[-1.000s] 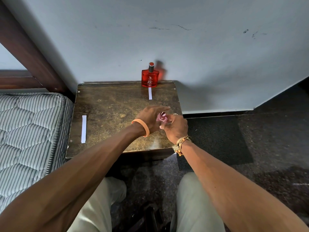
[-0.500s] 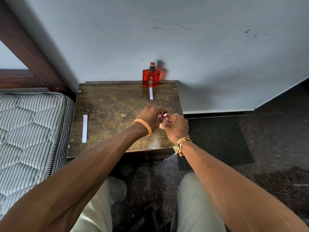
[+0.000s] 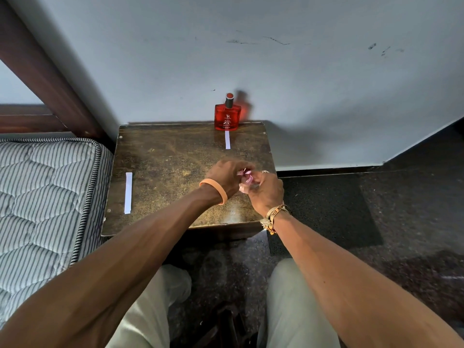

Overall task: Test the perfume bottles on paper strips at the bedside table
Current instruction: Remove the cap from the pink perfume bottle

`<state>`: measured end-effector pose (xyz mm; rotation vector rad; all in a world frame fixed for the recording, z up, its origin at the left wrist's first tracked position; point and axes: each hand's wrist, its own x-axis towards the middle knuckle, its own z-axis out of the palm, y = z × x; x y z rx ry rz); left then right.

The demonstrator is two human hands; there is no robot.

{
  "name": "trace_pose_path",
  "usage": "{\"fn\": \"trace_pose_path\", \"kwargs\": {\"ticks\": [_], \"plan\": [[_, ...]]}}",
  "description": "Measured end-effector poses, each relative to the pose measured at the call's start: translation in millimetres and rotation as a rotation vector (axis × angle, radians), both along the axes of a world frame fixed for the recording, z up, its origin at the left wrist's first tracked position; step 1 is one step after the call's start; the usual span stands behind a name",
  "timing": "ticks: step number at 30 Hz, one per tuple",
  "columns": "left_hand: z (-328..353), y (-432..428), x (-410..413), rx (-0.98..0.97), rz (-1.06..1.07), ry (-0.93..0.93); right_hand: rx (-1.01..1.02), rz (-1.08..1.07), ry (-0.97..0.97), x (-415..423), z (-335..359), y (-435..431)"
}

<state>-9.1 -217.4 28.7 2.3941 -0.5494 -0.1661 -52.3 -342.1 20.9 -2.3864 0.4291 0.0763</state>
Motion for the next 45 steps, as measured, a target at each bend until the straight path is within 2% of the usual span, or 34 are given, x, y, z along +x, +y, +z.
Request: {"fn": "trace_pose_path", "kwargs": {"ticks": [7,16,20,23,32,39,45], "plan": [[-1.0,1.6,-1.5,0.031,-0.010,-0.013,-0.018,-0.010,0.014,-0.3,0.6,0.8],[3.1,1.3,-2.1,-0.063,0.071,-0.009,-0.059,0.038,0.029,0.7,8.2,0.9],[8.4,3.5,-5.9,-0.075,0.091,0.005,0.005,0.034,0.026,-1.8,12.1,2.4],[12.8,4.3,-9.7,-0.127,0.126,0.017,0.058,0.034,-0.019,-5.4,18.7,3.2],[40.3,14.3,-15.9,-0.210,0.218,0.066,0.008,0.080,-0.191,-11.8,45.2,7.2],[61.8,50.6,-14.1,-0.281,0.316,0.050,-0.007,0.244,-0.286,0.9,65.4,39.4],[49.4,112.3,-8.1,-0.275,0.439,0.086,0.110,0.339,-0.196,22.6,53.2,98.4]]}}
